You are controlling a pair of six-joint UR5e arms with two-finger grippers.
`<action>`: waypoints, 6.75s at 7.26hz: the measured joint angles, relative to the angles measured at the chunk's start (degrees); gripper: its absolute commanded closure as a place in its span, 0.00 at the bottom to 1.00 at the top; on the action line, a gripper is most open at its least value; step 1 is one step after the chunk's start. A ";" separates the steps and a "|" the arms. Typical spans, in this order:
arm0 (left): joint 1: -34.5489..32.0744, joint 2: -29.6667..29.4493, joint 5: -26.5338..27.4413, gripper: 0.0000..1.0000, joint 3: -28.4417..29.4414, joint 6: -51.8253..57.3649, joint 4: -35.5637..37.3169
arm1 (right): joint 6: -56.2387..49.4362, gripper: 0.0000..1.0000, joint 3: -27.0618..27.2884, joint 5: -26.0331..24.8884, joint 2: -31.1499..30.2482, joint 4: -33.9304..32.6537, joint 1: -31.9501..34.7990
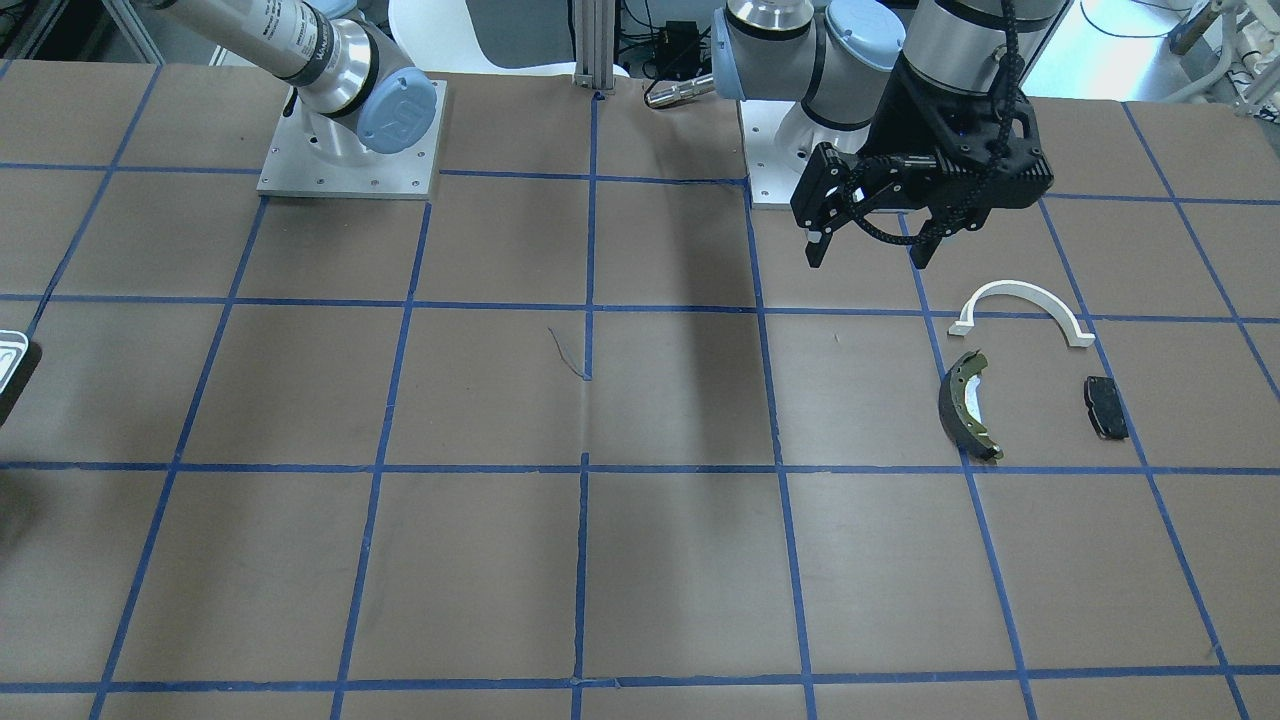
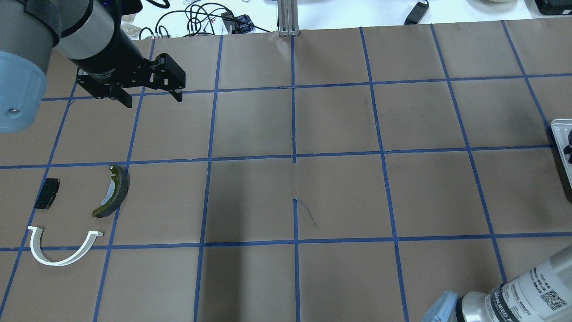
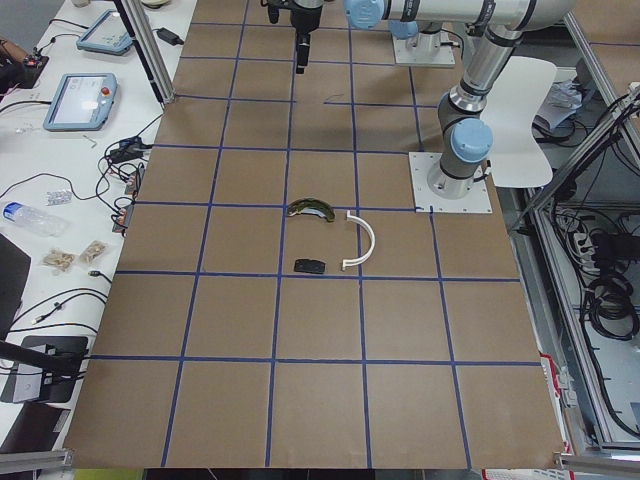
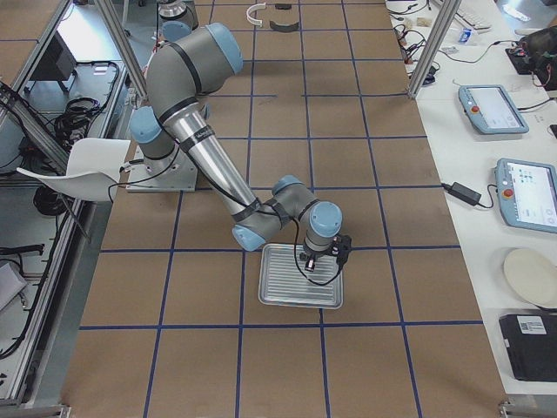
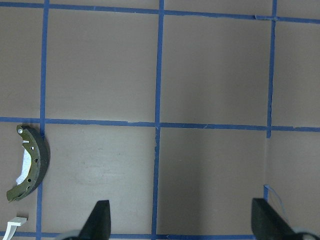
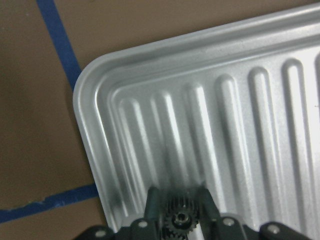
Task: Place bearing gear from tray to pile
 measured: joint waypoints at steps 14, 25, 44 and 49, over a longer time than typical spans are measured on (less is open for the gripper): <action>-0.08 0.00 -0.08 0.00 0.00 0.00 0.00 | 35.41 0.89 9.30 -0.82 -18.61 8.65 55.65; -1.31 -2.62 -0.43 0.00 -6.10 -0.61 -0.28 | 41.52 0.00 10.84 -0.03 -14.19 -4.21 62.98; -21.29 -28.61 -0.20 1.00 -17.66 -22.47 38.89 | -50.55 0.22 4.09 -4.30 -2.84 -1.54 1.34; -18.84 -24.31 0.50 1.00 -14.11 -20.99 33.68 | -50.88 0.35 3.84 -4.38 -2.63 -1.65 0.47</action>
